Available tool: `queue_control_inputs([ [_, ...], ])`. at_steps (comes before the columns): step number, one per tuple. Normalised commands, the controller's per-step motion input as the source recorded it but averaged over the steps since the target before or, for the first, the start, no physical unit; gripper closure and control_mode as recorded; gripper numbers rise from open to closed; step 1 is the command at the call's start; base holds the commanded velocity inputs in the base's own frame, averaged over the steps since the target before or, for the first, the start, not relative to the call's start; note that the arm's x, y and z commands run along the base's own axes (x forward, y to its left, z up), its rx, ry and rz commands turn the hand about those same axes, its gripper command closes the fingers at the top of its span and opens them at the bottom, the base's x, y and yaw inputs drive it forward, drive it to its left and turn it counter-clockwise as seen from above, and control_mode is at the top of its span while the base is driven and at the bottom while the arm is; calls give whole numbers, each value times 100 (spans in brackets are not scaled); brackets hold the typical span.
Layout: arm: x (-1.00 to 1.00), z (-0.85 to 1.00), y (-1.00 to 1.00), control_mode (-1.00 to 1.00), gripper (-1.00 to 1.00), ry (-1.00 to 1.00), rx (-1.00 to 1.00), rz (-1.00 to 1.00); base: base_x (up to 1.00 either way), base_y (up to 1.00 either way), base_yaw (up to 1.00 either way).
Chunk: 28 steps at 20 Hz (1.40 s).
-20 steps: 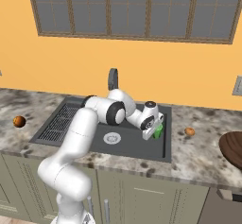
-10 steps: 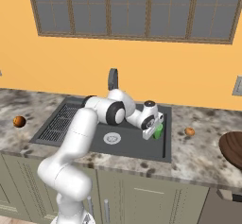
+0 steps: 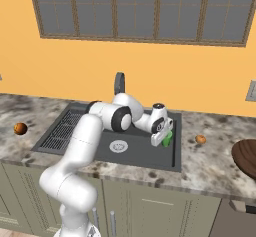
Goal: Remove the orange and tangerine from the sink. Then move the bowl and cup from the counter to the sink for washing.
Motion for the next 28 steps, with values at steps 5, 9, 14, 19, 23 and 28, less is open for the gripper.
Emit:
queue_control_inputs([
  [5,0,14,0,-100,-100,6,0,0,0,0,0],
  [9,-1,24,0,-100,-100,0,0,0,0,0,0],
  [14,-6,32,0,-100,-100,0,0,0,0,0,0],
  [19,-14,35,0,-100,-100,1,0,0,0,0,0],
  [23,-26,33,0,-100,-100,0,0,-1,0,0,0],
  [28,-27,36,0,-100,-100,0,0,-5,0,0,0],
])
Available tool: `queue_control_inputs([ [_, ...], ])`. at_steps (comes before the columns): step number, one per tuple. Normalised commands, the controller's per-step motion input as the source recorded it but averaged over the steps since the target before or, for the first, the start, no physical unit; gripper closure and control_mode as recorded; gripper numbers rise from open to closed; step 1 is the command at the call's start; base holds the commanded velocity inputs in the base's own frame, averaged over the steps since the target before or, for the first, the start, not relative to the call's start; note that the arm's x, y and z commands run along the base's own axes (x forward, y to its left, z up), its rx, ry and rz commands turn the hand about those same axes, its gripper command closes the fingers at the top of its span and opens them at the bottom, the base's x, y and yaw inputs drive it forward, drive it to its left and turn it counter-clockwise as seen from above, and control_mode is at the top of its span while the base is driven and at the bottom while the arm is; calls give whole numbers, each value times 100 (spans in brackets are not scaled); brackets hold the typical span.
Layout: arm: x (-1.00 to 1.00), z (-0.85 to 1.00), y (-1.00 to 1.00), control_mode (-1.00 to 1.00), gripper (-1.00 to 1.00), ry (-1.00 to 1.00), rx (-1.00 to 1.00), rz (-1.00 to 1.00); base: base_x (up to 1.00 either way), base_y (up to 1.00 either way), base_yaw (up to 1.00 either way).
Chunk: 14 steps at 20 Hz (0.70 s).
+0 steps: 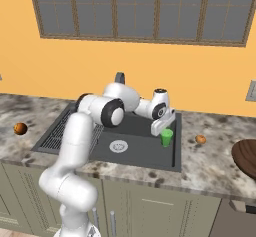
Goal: Remove the orange and tangerine from the sink. Then move the bowl and cup from the counter to the sink for washing.
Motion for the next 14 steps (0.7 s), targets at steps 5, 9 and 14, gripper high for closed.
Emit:
queue_control_inputs([
  [5,-25,39,-1,-100,-100,0,0,-12,0,0,0],
  [9,-25,39,-1,-100,-100,0,0,-16,0,0,0],
  [14,-26,45,-2,-100,-100,0,0,-17,0,0,0],
])
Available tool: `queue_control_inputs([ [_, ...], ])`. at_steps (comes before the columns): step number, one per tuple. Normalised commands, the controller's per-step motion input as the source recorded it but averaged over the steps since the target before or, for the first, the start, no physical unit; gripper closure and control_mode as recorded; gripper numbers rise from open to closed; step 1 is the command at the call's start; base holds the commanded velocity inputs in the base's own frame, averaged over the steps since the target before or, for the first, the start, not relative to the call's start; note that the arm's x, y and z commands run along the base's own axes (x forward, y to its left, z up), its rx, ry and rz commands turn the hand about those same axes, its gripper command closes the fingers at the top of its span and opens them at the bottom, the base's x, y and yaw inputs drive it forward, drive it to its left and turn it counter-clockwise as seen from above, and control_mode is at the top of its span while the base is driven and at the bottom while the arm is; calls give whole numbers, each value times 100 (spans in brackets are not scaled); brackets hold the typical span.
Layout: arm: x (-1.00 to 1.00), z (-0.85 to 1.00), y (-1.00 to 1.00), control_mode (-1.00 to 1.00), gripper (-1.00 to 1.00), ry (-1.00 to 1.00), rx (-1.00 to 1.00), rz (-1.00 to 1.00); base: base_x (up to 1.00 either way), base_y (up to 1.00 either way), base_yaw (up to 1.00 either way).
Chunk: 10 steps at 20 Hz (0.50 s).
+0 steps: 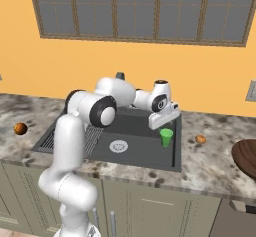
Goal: Remove the orange and tangerine from the sink. Then move the bowl and cup from the counter to the sink for washing.
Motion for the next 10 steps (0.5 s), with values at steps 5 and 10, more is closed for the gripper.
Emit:
queue_control_inputs([
  [5,-29,41,-5,-100,-100,-1,0,-16,0,0,0],
  [10,-38,39,-7,-100,-100,-7,0,-12,0,0,0],
])
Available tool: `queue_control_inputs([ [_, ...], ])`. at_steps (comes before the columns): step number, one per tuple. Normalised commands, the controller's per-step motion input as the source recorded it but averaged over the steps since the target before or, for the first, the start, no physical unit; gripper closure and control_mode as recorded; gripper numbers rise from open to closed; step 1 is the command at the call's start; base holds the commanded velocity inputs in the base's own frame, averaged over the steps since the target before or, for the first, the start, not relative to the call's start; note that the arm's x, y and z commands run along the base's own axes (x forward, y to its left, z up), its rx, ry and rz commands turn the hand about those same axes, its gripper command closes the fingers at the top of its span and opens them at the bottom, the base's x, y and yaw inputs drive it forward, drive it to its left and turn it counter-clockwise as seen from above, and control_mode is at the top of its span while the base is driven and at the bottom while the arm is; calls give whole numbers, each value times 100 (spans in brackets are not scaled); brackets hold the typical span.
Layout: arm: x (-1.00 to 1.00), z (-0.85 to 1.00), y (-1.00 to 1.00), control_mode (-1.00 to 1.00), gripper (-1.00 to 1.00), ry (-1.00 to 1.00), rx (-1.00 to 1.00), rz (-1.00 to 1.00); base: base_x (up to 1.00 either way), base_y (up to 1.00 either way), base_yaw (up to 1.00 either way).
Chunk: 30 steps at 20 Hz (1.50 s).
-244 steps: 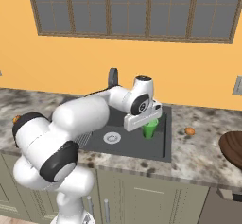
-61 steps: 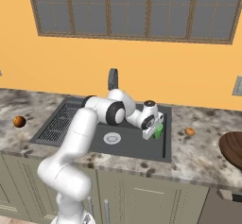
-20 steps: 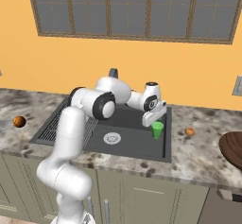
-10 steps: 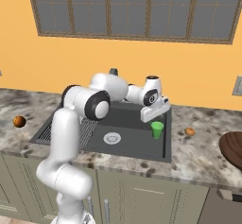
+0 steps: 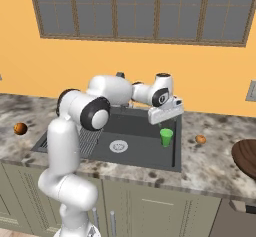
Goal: Remove the orange and tangerine from the sink. Then move the bowl and cup from the counter to the sink for washing.
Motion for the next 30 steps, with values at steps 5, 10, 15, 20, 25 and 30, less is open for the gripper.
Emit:
queue_control_inputs([
  [5,-39,25,-13,-100,-100,-17,-3,-6,0,0,0],
  [10,-41,14,-15,-100,-100,-33,-8,-1,0,0,0],
  [15,-37,13,-9,-100,-100,-34,-14,-4,0,0,0],
  [20,-26,18,-10,-100,-100,-6,-10,-22,0,0,0],
  [25,-21,29,-12,-100,-100,4,-6,-30,0,0,0],
  [30,-15,36,-8,-100,-100,20,-1,-27,0,0,0],
])
